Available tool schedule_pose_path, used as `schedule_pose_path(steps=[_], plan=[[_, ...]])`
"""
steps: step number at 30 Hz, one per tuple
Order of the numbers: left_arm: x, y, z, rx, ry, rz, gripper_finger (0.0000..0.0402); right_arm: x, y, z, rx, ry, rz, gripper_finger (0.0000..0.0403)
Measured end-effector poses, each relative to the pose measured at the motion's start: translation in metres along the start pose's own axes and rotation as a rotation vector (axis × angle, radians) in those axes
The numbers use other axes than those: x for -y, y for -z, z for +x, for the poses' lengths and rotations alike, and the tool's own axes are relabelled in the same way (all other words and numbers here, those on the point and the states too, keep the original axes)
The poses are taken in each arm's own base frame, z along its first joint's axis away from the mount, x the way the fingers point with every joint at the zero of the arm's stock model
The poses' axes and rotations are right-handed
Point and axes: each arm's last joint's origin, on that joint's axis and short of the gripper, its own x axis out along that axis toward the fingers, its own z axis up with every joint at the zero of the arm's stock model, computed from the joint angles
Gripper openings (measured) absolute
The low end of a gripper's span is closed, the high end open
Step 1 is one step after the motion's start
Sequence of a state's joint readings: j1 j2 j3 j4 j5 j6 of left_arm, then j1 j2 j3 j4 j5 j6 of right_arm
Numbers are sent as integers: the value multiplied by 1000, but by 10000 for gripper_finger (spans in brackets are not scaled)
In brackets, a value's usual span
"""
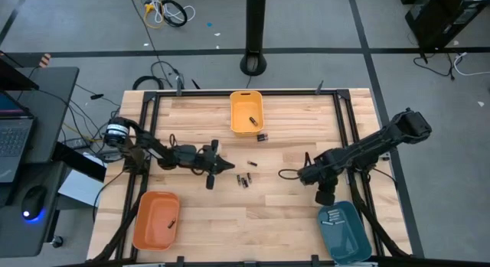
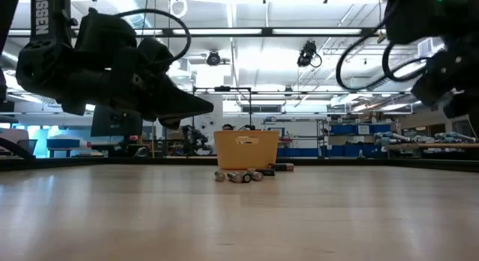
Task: Sort batteries
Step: Put the white battery into the blue bin
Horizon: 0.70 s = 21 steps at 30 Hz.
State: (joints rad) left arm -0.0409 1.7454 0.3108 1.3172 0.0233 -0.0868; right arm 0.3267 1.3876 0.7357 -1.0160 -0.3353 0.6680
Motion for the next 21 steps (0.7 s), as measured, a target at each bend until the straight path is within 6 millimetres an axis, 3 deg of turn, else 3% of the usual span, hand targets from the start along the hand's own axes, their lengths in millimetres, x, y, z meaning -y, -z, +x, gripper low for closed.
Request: schedule_pose_path(steps=[5,11,14,19,21], plan=[[-11,3,-4,-13,-26,-6,5,14,-1,6,-50,-8,118,69],[-21,3,-6,-13,-67,-7,6,38,7,18,-137,70,461,78],[-25,3,-6,-14,-83,-8,7,42,9,27,-134,77,485,67],[-26,3,-7,-21,-92,-8,7,44,8,30,-63,147,500,11],[-26,3,-7,-20,-92,-7,7,43,9,30,-39,184,453,11]])
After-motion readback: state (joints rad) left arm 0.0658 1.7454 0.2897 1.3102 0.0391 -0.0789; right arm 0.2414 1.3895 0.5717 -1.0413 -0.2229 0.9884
